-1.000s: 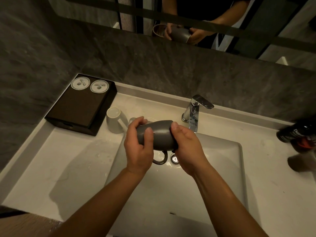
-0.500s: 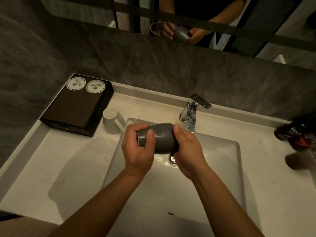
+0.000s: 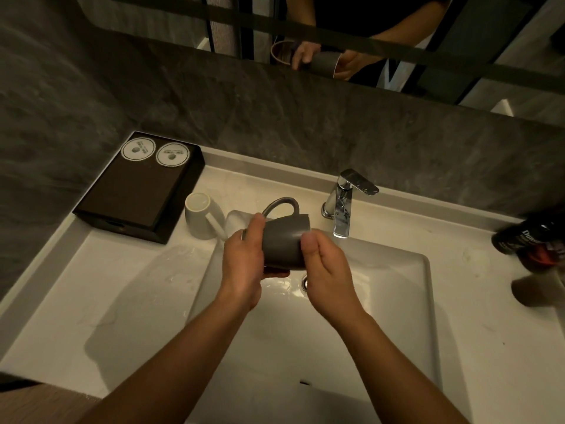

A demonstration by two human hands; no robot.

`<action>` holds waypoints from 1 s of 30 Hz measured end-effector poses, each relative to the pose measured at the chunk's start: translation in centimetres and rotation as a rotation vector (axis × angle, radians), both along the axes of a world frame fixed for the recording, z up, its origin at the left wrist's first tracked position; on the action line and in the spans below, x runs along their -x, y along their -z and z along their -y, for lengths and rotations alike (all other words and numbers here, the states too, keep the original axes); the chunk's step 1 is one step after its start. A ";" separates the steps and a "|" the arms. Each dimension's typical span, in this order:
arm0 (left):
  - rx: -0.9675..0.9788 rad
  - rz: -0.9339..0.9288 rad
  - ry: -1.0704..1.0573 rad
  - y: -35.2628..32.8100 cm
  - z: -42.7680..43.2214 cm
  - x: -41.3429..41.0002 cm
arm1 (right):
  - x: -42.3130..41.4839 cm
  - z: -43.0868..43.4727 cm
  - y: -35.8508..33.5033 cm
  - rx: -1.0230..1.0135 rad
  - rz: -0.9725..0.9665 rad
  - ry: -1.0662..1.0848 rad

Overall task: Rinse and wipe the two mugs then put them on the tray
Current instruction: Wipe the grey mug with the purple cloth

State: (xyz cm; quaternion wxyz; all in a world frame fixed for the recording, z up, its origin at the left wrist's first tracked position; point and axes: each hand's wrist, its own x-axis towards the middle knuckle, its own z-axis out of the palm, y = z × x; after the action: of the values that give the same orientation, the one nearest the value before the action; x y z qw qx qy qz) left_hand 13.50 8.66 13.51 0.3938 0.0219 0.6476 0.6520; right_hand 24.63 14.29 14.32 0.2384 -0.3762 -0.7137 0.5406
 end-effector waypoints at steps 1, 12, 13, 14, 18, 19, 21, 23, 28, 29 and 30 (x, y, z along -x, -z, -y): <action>-0.012 -0.183 -0.008 0.7 0.3 -0.1 | -0.1 -0.4 -0.4 0.079 -0.017 0.030; -0.012 0.346 0.208 -1.4 0.4 1.7 | -1.3 -0.8 1.1 -0.169 0.056 -0.056; 0.010 0.366 0.191 -1.6 0.4 1.9 | -1.5 -0.5 1.4 -0.183 0.056 -0.100; 0.032 0.341 0.168 -1.6 0.3 1.8 | -1.5 -0.3 1.5 -0.189 0.062 -0.128; 0.024 0.104 0.103 -0.8 0.0 0.7 | -1.2 -0.1 0.4 -0.085 -0.016 -0.077; 0.020 0.023 0.090 -0.3 0.0 0.6 | -1.2 -0.3 0.1 -0.033 -0.021 -0.060; -0.011 -0.146 0.076 0.6 0.4 0.5 | -1.2 -0.7 -0.6 0.061 -0.014 -0.036; -0.084 -0.429 0.070 1.6 0.9 0.3 | -1.1 -1.3 -1.0 0.184 -0.045 -0.018; -0.309 -1.177 0.246 4.0 1.5 0.9 | -0.9 -2.7 -1.1 0.462 -0.134 0.055; -0.271 -1.080 0.242 3.8 1.4 0.7 | -0.9 -2.6 -1.1 0.403 -0.121 0.038; -0.210 -0.848 0.202 2.8 1.1 0.4 | -0.9 -2.4 -1.2 0.294 -0.082 0.020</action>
State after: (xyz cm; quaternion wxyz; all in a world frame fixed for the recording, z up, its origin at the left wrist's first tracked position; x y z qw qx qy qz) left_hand 13.14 7.52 10.67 0.1507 0.3901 0.6766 0.6060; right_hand 25.54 16.73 15.50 0.2152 -0.3917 -0.6128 0.6517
